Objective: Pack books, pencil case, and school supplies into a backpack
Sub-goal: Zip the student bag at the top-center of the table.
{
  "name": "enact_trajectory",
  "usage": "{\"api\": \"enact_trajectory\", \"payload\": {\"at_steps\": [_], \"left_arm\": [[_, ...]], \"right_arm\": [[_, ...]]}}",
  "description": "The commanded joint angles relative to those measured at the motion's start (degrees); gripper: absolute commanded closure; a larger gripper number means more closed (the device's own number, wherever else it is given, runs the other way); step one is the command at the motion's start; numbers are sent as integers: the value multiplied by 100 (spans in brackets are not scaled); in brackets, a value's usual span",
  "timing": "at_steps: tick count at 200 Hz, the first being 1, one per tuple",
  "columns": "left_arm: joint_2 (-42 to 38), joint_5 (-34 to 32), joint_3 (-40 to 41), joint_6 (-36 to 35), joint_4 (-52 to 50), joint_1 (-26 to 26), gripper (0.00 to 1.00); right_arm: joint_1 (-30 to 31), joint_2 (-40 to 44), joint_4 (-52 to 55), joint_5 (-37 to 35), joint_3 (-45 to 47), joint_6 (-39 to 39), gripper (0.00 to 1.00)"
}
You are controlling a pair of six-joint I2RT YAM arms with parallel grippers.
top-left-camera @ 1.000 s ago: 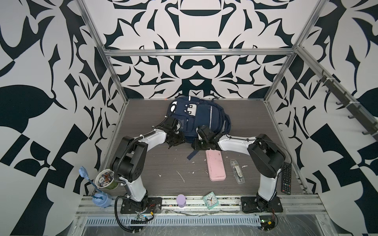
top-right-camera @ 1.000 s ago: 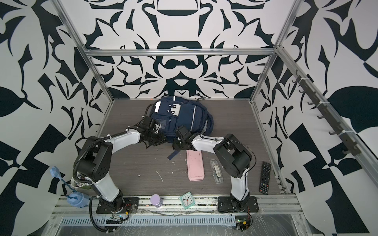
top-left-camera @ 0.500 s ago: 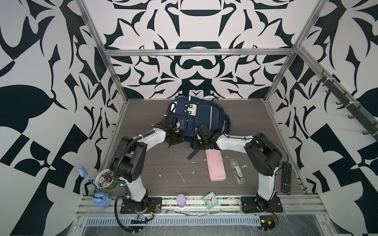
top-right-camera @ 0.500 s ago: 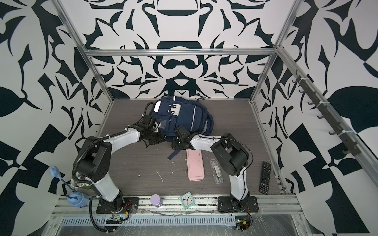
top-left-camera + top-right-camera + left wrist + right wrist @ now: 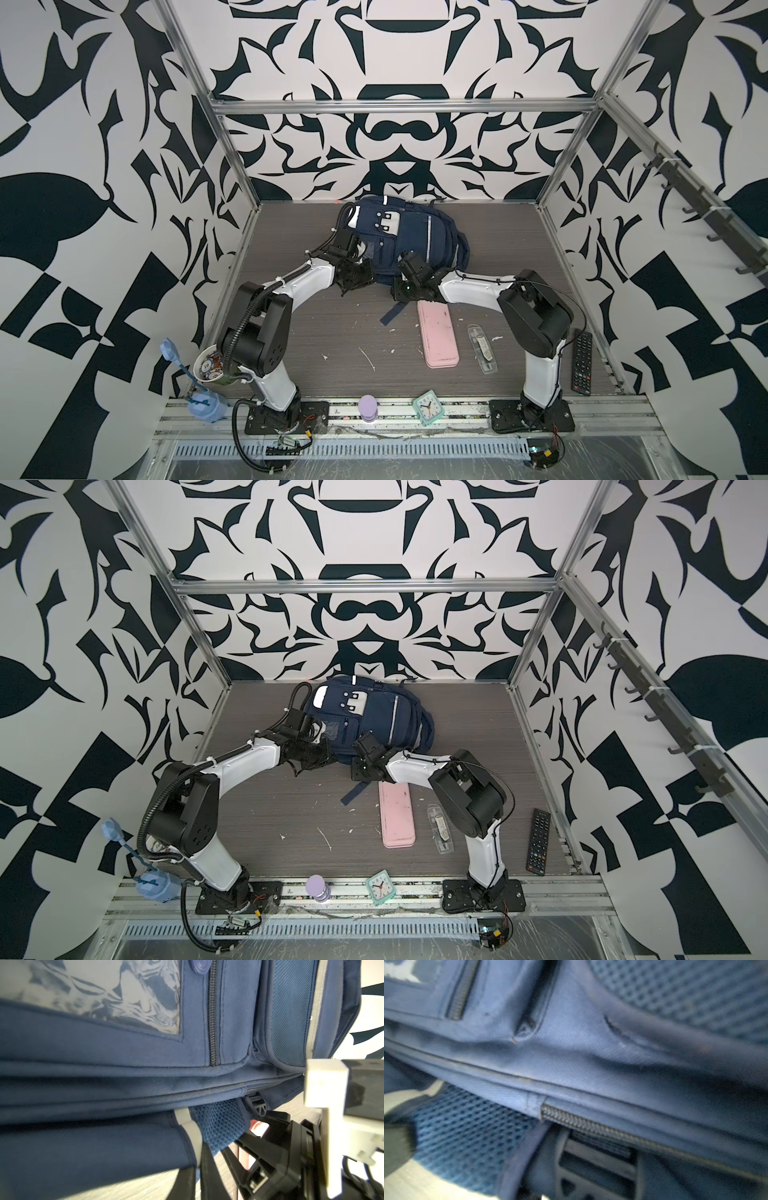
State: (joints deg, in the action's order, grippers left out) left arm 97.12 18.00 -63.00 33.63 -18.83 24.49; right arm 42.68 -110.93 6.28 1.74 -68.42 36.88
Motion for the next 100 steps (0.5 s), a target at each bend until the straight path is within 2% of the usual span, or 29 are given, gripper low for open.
{"api": "enact_trajectory", "payload": {"at_steps": [1,65,100], "left_arm": [[-189,205,-168,-36,-22,3,91],[-141,215,-179,-66,-41,3,91],[-123,110,-190,-118,-74,-24,91]], "right_arm": [[-40,300,-10,-336,-32,-177,67],[11,485,-318,-538,194,-427,71],[63,544,-243,-553,233,-487,85]]}}
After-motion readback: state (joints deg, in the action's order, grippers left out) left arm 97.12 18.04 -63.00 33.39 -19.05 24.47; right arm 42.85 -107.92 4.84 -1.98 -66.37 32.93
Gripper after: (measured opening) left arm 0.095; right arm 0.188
